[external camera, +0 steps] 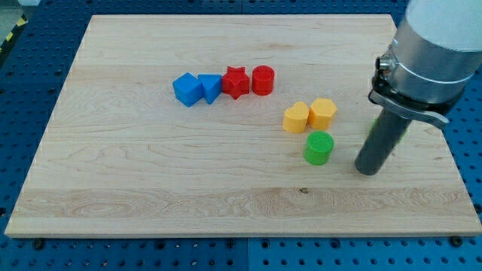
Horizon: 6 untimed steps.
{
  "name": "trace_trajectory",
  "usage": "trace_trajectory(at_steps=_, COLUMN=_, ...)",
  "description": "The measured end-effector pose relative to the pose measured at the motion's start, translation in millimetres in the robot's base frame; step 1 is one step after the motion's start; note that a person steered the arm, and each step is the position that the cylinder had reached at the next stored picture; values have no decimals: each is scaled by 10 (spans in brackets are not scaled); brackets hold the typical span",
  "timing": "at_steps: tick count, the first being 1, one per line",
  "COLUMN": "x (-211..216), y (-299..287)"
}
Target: Slide the green circle to the left of the yellow heart
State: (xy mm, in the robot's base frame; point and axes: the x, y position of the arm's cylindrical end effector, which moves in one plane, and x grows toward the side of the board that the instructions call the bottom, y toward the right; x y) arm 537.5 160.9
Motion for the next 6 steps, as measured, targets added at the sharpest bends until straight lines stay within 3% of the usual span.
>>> trace_trajectory(at_steps=2, x=-2, y=-509)
trace_trajectory(at_steps=4, x=4, y=-149)
trace_trajectory(at_steps=6, x=-240, y=-575)
